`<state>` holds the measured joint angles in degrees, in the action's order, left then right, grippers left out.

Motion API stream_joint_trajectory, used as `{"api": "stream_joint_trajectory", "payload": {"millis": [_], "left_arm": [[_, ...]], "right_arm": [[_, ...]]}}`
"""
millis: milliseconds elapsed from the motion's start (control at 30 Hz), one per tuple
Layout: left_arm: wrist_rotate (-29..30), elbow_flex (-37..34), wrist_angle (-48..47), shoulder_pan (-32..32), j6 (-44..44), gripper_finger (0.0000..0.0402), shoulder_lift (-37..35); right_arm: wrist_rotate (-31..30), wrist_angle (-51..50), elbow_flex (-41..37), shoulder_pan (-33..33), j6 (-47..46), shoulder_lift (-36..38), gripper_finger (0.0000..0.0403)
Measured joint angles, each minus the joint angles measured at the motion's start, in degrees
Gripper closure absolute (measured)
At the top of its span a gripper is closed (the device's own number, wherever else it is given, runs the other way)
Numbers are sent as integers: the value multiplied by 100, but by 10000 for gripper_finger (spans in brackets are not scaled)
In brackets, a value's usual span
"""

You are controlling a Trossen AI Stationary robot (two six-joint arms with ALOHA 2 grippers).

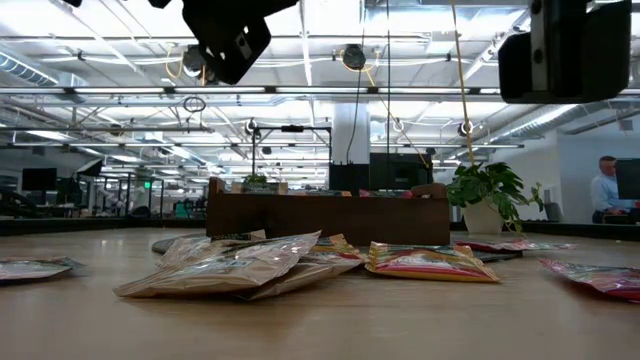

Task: Pick & Place Tea
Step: Put the brown tea bag into the left section of the wooden organizer

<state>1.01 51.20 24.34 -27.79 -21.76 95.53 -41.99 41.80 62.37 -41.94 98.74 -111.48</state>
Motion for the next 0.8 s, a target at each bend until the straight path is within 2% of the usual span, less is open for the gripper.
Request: {"api": "stream_joint_trajectory", "payload": {"millis": [167, 400, 633, 800], "left_arm": [[1, 0, 10, -5, 273, 266, 2], [23, 0, 118, -9, 437, 388, 3], [234, 0, 78, -12, 558, 395, 4], [239, 0, -71, -16, 623, 389, 5]], "right_arm": [[1, -1, 0, 115, -48, 0, 403], [-25, -34, 0, 234, -660, 0, 403], [-450, -28, 0, 195, -2234, 4, 403], [-1119, 46, 0, -126, -2583, 8, 389]]}}
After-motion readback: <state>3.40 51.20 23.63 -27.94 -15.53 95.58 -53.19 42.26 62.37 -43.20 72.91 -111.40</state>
